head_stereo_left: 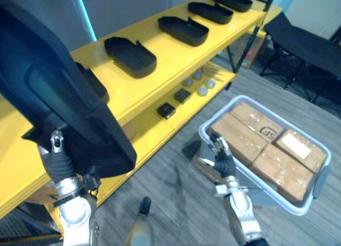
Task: Walk over and take plastic housings, then place them on the shelf
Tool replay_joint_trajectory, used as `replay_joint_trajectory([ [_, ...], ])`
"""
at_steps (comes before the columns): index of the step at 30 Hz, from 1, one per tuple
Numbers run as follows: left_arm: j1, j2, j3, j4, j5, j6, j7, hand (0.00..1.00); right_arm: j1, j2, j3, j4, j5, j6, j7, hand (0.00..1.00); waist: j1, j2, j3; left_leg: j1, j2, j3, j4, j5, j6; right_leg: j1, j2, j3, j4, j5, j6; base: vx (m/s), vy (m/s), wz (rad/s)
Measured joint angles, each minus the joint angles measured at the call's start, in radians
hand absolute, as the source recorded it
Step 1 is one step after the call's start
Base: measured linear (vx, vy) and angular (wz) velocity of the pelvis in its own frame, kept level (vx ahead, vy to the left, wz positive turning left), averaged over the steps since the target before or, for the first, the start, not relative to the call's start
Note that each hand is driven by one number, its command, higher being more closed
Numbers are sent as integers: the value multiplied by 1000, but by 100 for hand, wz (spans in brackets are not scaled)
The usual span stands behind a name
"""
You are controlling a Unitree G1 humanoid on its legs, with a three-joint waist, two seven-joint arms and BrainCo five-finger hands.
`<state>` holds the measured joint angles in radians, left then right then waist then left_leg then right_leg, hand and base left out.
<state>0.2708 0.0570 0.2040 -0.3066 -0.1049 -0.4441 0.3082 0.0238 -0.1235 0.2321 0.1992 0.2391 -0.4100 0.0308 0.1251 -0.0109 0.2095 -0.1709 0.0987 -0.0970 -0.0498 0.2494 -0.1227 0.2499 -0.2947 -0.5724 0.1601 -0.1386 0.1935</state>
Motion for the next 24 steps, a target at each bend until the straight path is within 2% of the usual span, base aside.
replay_joint_trajectory([
  [1,16,-6,-11,0,-6,0,3,100,2,-4,8,0,0,11,13,0,1,6,3,-1,8,4,10,0,0,4,9,3,-7,-32,5,-126,-62,-1],
  [2,28,-15,-21,9,-8,1,4,100,10,-11,17,0,0,23,20,0,-5,27,14,0,24,-1,13,3,-3,15,28,2,-13,-45,25,-150,-62,3],
  [3,34,-21,-28,12,-7,3,3,100,21,-15,17,0,0,25,25,0,-6,36,16,-1,33,-2,16,0,2,15,37,0,-10,-51,22,-189,-45,15],
  [4,55,-34,-31,12,-7,3,4,100,46,-19,22,0,0,29,38,0,-8,44,19,-4,42,12,28,-22,30,22,45,-4,-8,-55,24,-160,-11,12],
  [6,78,-35,-30,12,-4,3,20,100,67,-34,40,0,1,31,52,0,-16,47,18,-6,55,66,27,-33,45,31,47,-21,-10,-56,25,-123,4,28],
  [8,86,-36,-23,12,-1,2,43,100,68,-35,51,-2,2,31,59,0,-18,45,18,-15,56,107,27,-33,44,36,40,-34,-18,-56,25,-57,36,29],
  [11,82,-35,22,-18,10,-6,69,100,65,-11,67,-18,2,21,58,0,-12,20,9,-42,20,134,51,-16,22,53,21,-36,-54,-54,23,44,73,28],
  [12,68,-33,45,-38,24,-7,81,100,63,4,72,-34,2,13,56,0,-2,-5,8,-45,-10,138,61,-17,22,59,-4,-36,-54,-58,12,106,91,32],
  [13,49,-32,65,-55,38,-9,83,100,53,14,76,-37,2,-3,54,0,3,-24,6,-45,-39,138,63,-29,34,65,-23,-48,-45,-66,-61,122,91,33],
  [14,40,-31,71,-68,40,-10,83,100,46,22,77,-38,2,-10,54,0,3,-32,3,-45,-53,136,67,-39,37,71,-32,-53,-29,-56,-97,144,93,44],
  [16,-4,-23,71,-94,88,-15,89,100,14,12,76,-38,3,-23,54,0,1,-14,-2,-32,-66,105,94,-76,52,17,-83,-17,170,42,-139,127,150,43],
  [17,-12,-13,72,-103,101,-15,91,100,4,12,78,-38,2,-28,54,0,3,-15,-2,-17,-70,104,93,-87,57,-4,-101,9,230,71,-152,117,202,22],
  [19,-38,25,80,-115,119,-13,105,100,-41,25,92,-38,2,-51,58,0,3,-26,-7,33,-85,104,89,-127,82,-76,-148,107,384,239,-157,212,187,5],
  [20,-41,28,85,-116,123,-11,112,100,-51,27,98,-37,3,-54,59,0,0,-24,-10,42,-78,98,87,-136,89,-92,-151,126,411,246,-152,258,86,0],
  [21,-52,39,89,-112,123,-3,128,100,-73,38,114,-34,3,-55,63,0,-6,-15,-7,56,-69,81,83,-151,105,-137,-139,150,477,109,-137,176,5,3],
  [22,-72,42,92,-102,122,9,146,100,-89,41,140,-33,4,-55,68,0,-5,-11,-6,77,-54,72,75,-159,111,-178,-101,158,501,-20,-139,200,6,12],
  [23,-87,45,91,-94,121,13,150,100,-99,42,158,-33,3,-55,77,0,-7,-4,-4,89,-42,57,75,-168,110,-191,-61,158,463,-65,-144,139,11,24],
  [24,-97,49,91,-90,121,16,150,100,-104,42,170,-33,3,-55,79,0,-12,-3,-5,94,-35,43,75,-173,110,-197,-35,160,425,-83,-149,164,-16,58],
])
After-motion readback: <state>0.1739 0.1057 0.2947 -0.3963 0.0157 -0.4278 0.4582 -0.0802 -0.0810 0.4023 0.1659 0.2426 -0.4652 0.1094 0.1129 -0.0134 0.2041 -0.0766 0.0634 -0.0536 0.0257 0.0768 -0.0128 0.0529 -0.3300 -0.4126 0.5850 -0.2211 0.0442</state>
